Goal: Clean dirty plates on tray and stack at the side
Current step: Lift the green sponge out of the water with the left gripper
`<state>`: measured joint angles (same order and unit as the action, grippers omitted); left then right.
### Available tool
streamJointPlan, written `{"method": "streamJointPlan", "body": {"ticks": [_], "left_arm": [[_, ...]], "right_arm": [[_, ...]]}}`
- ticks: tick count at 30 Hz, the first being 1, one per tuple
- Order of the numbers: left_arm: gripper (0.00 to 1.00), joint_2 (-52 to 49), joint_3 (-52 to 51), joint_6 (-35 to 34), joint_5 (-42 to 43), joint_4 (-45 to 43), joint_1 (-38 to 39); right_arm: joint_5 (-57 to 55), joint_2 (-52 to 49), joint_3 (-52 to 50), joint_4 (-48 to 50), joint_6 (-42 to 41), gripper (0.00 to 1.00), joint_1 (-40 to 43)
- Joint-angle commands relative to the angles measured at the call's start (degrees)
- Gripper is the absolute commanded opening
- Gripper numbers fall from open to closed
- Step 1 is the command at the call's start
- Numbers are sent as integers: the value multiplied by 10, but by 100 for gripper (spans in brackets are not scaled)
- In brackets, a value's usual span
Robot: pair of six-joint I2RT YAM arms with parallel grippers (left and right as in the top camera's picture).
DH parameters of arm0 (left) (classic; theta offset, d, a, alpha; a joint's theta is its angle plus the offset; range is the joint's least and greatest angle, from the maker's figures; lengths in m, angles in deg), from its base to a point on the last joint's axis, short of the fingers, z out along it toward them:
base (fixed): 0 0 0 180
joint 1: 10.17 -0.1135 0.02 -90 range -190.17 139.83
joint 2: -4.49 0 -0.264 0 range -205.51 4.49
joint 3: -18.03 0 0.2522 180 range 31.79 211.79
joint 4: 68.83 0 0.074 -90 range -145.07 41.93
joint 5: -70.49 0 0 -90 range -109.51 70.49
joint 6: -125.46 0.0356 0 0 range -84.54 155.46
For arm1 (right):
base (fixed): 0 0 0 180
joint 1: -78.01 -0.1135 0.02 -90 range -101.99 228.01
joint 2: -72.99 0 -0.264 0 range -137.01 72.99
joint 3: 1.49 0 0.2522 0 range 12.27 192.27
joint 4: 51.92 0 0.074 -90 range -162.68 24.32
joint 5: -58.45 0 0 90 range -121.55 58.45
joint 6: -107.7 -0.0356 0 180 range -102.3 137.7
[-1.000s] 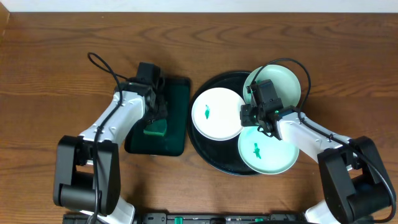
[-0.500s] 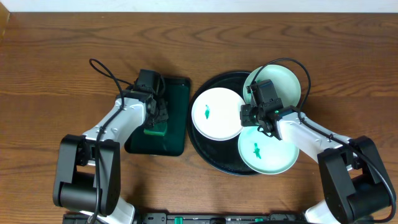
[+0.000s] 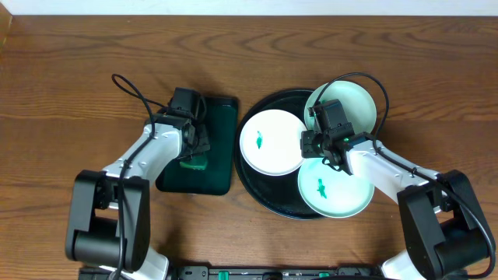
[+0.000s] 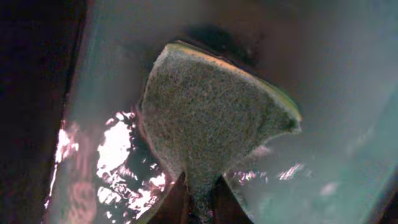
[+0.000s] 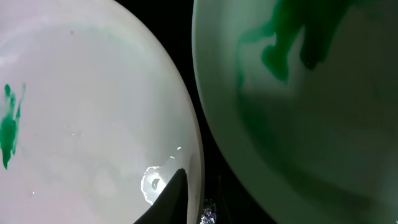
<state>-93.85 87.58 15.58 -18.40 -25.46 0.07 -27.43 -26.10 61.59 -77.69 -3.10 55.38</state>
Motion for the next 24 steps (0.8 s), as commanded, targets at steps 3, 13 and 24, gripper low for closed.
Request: {"method": "streamJointPlan", "body": {"ticks": [3,13,24], "left_arm": [[7,88,6,26,-7,28,-1],[7,271,6,44,-7,49,-1],[7,302,6,44,-2,64,-1]], "right_arm": [[0,-5,-3,2,2,11,-7],[7,-5,-3,-2,2,9,-7],[26,-5,-3,-4,2,1,-7]]}}
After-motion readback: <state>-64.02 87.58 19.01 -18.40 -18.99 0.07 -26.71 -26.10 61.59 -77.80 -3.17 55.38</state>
